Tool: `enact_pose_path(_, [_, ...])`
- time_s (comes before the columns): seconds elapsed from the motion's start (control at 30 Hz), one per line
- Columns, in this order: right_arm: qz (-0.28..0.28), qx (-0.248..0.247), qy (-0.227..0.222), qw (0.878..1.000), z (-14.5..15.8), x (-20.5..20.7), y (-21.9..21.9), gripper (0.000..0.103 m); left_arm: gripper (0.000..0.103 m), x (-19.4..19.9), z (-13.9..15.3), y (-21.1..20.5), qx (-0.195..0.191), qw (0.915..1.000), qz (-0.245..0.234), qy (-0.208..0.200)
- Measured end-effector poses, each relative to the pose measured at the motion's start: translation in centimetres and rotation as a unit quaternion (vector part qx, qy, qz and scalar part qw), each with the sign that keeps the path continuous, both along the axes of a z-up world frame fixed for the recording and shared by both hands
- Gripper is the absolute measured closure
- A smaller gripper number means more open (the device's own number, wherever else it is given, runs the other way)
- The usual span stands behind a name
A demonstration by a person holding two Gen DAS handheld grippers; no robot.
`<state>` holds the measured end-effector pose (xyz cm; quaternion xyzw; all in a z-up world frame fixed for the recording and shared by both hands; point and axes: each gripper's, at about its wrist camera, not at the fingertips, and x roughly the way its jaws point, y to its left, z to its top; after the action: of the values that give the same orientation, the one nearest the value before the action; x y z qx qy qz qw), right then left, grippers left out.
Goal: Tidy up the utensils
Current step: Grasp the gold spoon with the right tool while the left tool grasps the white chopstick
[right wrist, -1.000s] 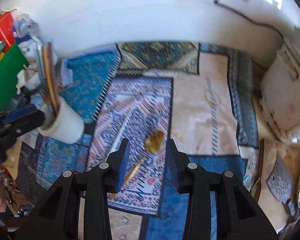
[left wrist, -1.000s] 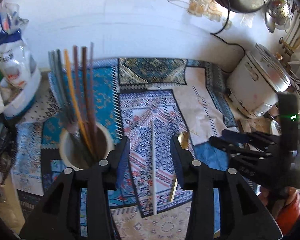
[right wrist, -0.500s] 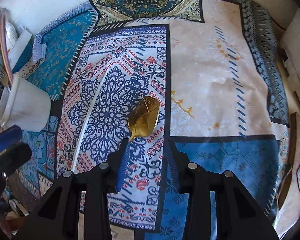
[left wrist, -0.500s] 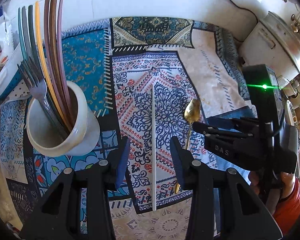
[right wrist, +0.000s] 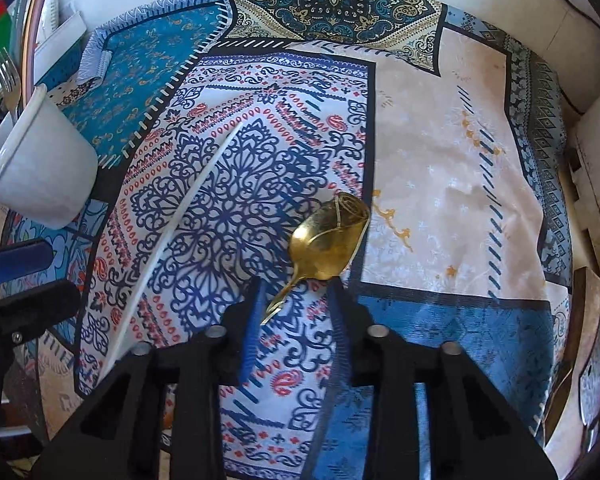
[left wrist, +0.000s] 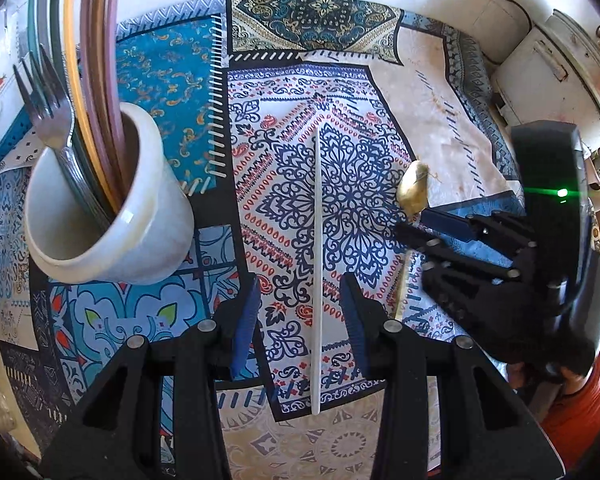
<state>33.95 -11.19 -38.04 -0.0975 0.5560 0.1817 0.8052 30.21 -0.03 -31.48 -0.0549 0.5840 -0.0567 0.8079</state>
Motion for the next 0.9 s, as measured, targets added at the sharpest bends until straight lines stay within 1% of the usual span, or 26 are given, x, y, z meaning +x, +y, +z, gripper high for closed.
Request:
enact_pose_path(0.1, [-0.008, 0.013, 0.02, 1.0, 0.1, 0.6, -1.7, 0.095, 0.063, 0.1, -0.2, -0.2, -0.002, 1.0, -0.005, 0.003])
enact_pose_path(0.2, [-0.035, 0.028, 0.038, 0.998, 0.3, 1.4, -4.3, 0.096, 0.063, 0.3, -0.5, -0.4, -0.002, 1.0, -0.007, 0.006])
enact_pose_path(0.27, [-0.049, 0.04, 0.047, 0.997, 0.3, 1.9, -5.3, 0.094, 0.063, 0.4, -0.7, -0.3, -0.003, 0.9999, -0.006, 0.01])
enact_pose_path(0.3, [-0.052, 0.041, 0.05, 0.997, 0.3, 2.1, -5.5, 0.091, 0.063, 0.4, -0.8, -0.3, -0.003, 0.9999, -0.005, 0.012])
enact_pose_path(0.33, [-0.053, 0.045, 0.051, 0.996, 0.4, 2.3, -5.5, 0.084, 0.063, 0.4, -0.9, -0.3, -0.003, 0.9999, -0.005, 0.014])
enact_pose_path(0.43, [-0.043, 0.04, 0.033, 0.998, 0.9, 3.0, -4.7, 0.071, 0.063, 0.5, -1.2, -0.3, 0.001, 0.9998, -0.005, 0.018])
enact_pose_path(0.5, [-0.034, 0.026, 0.017, 0.999, 1.0, 3.1, -3.5, 0.07, 0.063, 0.6, -1.3, -0.3, 0.002, 0.9998, -0.005, 0.021])
enact_pose_path(0.6, [-0.03, -0.011, -0.003, 0.999, 0.4, 3.4, -2.2, 0.07, 0.063, 0.8, -1.5, -0.3, 0.005, 0.9997, -0.005, 0.024])
enact_pose_path(0.63, [-0.03, -0.017, -0.012, 0.999, 0.3, 3.4, -2.0, 0.069, 0.063, 0.8, -1.5, -0.3, 0.006, 0.9997, -0.004, 0.024])
enact_pose_path(0.7, [-0.034, -0.01, -0.017, 0.999, 0.3, 3.7, -2.1, 0.069, 0.063, 0.7, -1.5, -0.2, 0.004, 0.9997, -0.002, 0.024])
enact_pose_path(0.8, [-0.045, 0.015, -0.009, 0.999, 0.2, 4.1, -2.5, 0.07, 0.063, 0.8, -1.7, -0.4, 0.006, 0.9996, -0.003, 0.026])
enact_pose_path(0.9, [-0.051, 0.032, -0.002, 0.998, 0.3, 4.1, -3.0, 0.072, 0.063, 1.2, -2.0, -1.0, 0.009, 0.9994, -0.014, 0.031])
